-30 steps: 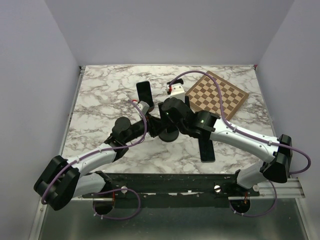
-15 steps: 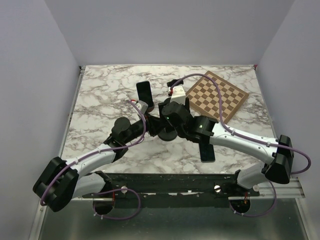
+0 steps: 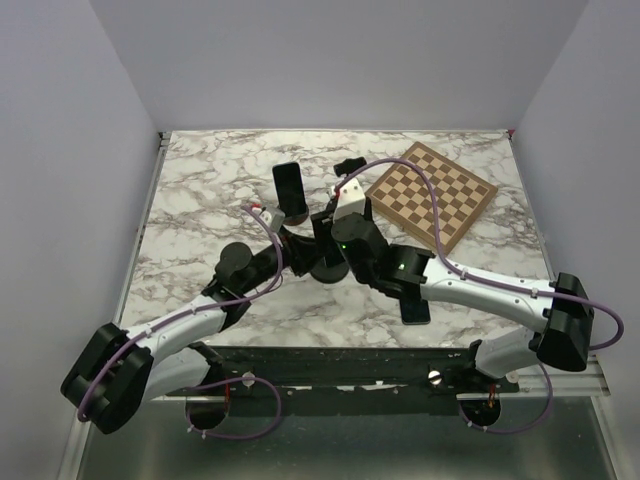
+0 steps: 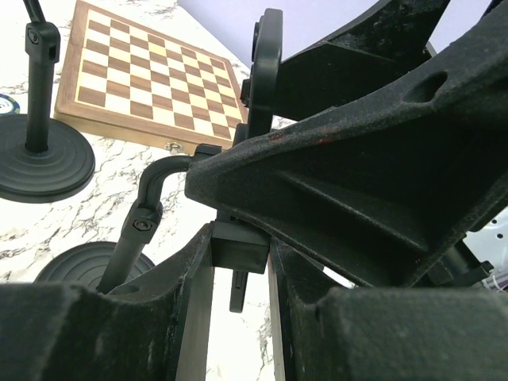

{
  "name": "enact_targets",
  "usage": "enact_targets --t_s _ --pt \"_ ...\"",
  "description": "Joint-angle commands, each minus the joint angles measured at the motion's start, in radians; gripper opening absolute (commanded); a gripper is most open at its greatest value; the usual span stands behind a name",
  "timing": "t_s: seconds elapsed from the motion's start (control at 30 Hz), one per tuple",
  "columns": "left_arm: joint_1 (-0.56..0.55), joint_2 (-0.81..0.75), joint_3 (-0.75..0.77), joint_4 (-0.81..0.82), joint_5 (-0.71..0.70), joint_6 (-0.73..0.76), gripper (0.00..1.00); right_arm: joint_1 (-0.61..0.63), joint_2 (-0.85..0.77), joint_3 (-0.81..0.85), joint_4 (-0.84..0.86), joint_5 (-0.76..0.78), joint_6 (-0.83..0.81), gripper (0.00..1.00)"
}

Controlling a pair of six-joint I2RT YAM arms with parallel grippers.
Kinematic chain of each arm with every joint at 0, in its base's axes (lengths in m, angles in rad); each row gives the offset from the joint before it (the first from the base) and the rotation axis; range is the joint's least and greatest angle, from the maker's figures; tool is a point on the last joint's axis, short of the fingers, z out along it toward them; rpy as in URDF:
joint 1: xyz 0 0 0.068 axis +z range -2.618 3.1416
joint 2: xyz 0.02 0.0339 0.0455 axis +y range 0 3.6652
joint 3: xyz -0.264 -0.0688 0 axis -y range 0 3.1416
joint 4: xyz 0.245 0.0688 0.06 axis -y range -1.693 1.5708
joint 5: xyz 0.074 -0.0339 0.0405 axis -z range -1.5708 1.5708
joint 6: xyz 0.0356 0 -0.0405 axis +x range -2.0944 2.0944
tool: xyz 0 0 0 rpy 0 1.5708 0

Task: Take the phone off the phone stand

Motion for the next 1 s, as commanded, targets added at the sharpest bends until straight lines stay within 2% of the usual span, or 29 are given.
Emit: enact_targets --t_s 0.0,0.1,0.3,0.5,0.63,0.73,0.83,0.87,0.9,0.93,0.97 --pt "0.028 -0.092 -0.041 -0.05 0.061 -0.025 0.0 -0.111 0.006 -0.073 -0.12 0.276 -0.197 0.01" --pt "0.034 -0.122 -0.043 -0.089 0.052 -0.009 0.0 -0.147 -0.012 -0.101 -0.11 0.253 -0.179 0.01" --pt "0.053 -0.152 -0.073 -0.085 0.05 -0.021 0.0 -0.157 0.007 -0.104 -0.101 0.356 -0.217 0.01" --pt "0.074 -0.168 -0.104 -0.063 0.052 -0.031 0.0 -0.18 -0.047 -0.157 -0.038 0.304 -0.234 0.0" --pt "0.085 -0.139 -0.083 -0.059 0.1 -0.03 0.0 -0.185 -0.106 -0.173 0.0 0.121 -0.252 0.0" --pt "0.078 -0.1 -0.032 -0.059 0.163 -0.026 0.0 -0.185 -0.113 -0.112 -0.073 -0.06 -0.143 0.0" --pt "0.048 -0.083 0.023 -0.096 0.175 0.015 0.0 -0.185 -0.103 -0.041 -0.132 -0.165 -0.042 0.0" --pt "0.029 -0.082 0.034 -0.108 0.155 0.029 0.06 -0.184 -0.102 -0.023 -0.142 -0.199 -0.03 0.0" --pt "0.012 -0.079 0.05 -0.116 0.138 0.038 0.16 -0.184 -0.104 -0.004 -0.162 -0.239 -0.001 0.0" --pt "0.002 -0.075 0.06 -0.119 0.131 0.04 0.3 -0.184 -0.108 0.005 -0.162 -0.266 0.003 0.0" --pt "-0.008 -0.068 0.068 -0.11 0.129 0.04 0.39 -0.185 -0.111 0.019 -0.176 -0.289 0.015 0.0"
